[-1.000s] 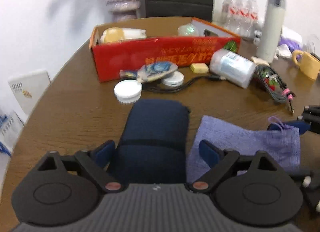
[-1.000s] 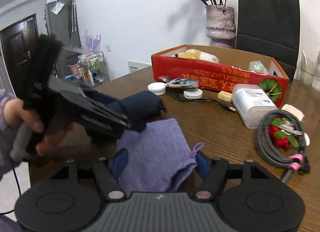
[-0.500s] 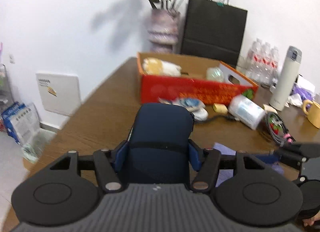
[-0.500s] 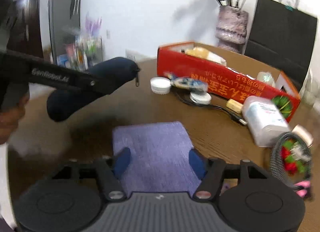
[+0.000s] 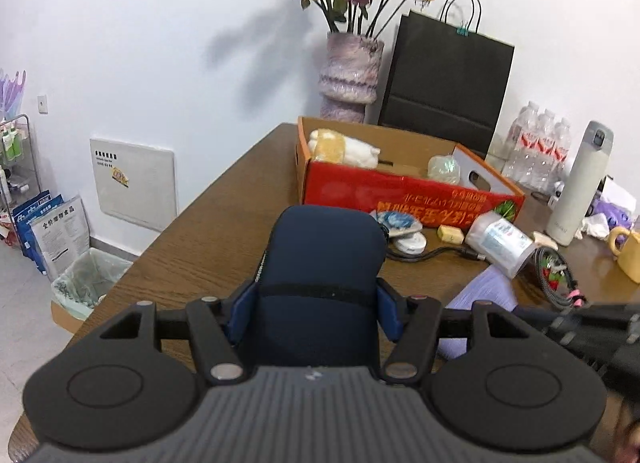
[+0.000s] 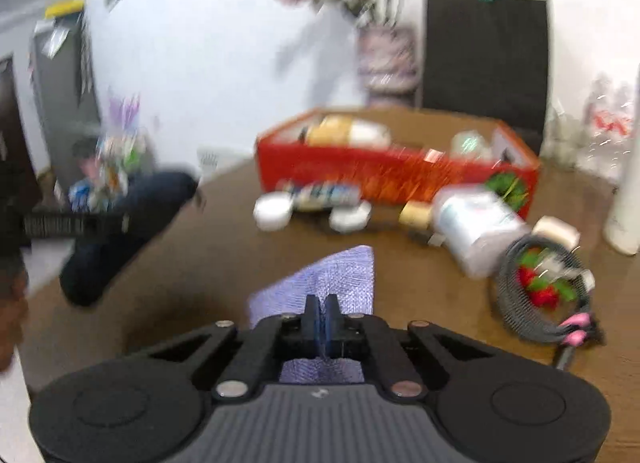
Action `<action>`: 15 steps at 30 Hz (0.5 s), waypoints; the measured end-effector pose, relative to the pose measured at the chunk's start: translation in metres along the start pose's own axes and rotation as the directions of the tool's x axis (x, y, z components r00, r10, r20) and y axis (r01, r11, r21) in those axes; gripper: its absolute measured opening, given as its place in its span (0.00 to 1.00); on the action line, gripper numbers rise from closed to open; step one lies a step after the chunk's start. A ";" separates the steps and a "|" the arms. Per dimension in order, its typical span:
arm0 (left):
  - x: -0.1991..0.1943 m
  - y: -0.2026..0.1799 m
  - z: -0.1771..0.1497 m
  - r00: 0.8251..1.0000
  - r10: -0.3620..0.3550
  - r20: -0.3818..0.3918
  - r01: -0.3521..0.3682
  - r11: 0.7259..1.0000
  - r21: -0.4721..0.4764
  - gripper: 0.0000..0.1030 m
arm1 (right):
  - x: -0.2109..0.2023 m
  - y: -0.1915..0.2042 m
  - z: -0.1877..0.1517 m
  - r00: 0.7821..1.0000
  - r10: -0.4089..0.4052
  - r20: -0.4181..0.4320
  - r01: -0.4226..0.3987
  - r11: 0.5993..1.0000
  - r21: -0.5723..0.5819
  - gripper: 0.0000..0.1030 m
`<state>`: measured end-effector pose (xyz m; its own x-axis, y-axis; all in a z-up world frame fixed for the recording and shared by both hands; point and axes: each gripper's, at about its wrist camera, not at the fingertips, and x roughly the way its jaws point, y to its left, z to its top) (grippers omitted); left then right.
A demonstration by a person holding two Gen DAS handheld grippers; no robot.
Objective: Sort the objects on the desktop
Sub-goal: 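Lift the navy case with the left tool while the right lifts the pouch toward the box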
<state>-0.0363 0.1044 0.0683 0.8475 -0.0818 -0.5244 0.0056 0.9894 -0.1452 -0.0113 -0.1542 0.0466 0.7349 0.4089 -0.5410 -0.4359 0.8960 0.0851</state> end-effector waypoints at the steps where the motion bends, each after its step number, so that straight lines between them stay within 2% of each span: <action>1: -0.001 0.000 0.002 1.000 0.002 0.008 -0.002 1.000 -0.007 0.60 | -0.007 -0.003 0.006 1.000 -0.013 0.025 0.013 1.000 0.005 0.01; 5: 0.002 -0.003 0.020 0.999 0.004 0.050 -0.003 1.000 -0.023 0.60 | -0.029 -0.018 0.035 0.991 -0.052 0.127 0.049 0.998 0.027 0.01; 9: 0.019 -0.018 0.055 0.995 -0.030 0.096 0.033 0.999 -0.028 0.60 | -0.031 -0.039 0.071 0.976 -0.080 0.201 0.071 0.996 0.050 0.01; 12: 0.050 -0.032 0.094 0.993 -0.077 0.088 0.082 0.995 -0.060 0.60 | -0.018 -0.064 0.109 0.962 -0.097 0.255 0.068 0.991 0.117 0.02; 15: 0.090 -0.041 0.137 0.994 -0.092 0.063 0.100 0.987 -0.125 0.60 | 0.011 -0.093 0.149 0.963 -0.070 0.261 0.012 0.976 0.218 0.02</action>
<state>0.1124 0.0734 0.1420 0.8751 -0.1651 -0.4549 0.0239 0.9536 -0.3001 0.1148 -0.2073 0.1580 0.8739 0.3760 -0.3082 -0.3032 0.9171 0.2589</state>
